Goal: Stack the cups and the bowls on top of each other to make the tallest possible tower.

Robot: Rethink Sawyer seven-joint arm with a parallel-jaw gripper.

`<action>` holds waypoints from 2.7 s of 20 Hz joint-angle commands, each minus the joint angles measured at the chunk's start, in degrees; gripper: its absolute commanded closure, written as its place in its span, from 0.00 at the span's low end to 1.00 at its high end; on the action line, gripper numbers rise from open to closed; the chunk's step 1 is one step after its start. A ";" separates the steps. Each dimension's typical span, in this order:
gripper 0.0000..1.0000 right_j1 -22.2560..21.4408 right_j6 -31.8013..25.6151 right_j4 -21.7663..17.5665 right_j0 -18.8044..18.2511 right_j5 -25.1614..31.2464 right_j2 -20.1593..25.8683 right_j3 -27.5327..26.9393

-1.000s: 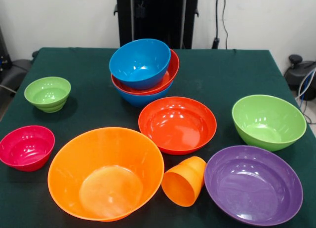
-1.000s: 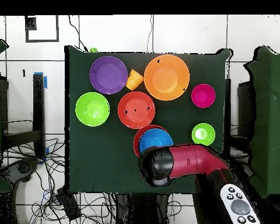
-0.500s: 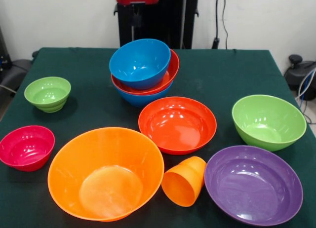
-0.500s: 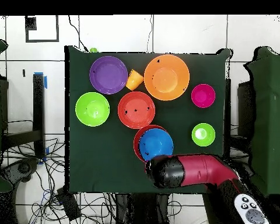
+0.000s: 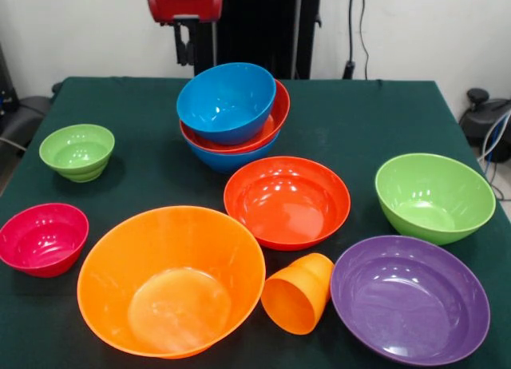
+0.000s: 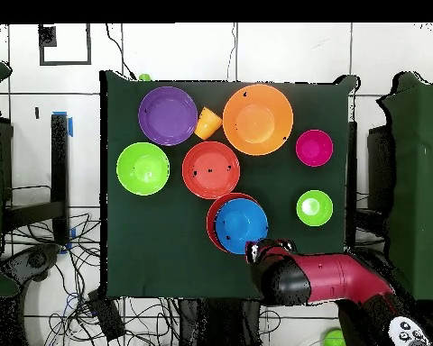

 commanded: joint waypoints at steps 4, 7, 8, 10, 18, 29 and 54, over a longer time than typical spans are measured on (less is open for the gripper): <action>1.00 3.64 -4.37 -4.18 0.07 -1.67 6.46 2.26; 1.00 4.29 -3.76 -3.39 -0.70 -1.98 7.60 2.89; 1.00 4.48 -3.47 -3.31 -1.03 -2.49 8.01 3.12; 1.00 5.10 -3.24 -2.87 -1.46 -2.44 8.86 3.17; 1.00 5.97 -1.08 -3.30 -1.98 -3.91 9.93 3.91; 1.00 10.69 2.21 -7.43 0.69 -9.43 4.90 2.97; 1.00 16.12 4.84 -15.38 14.81 -17.18 -12.72 -4.63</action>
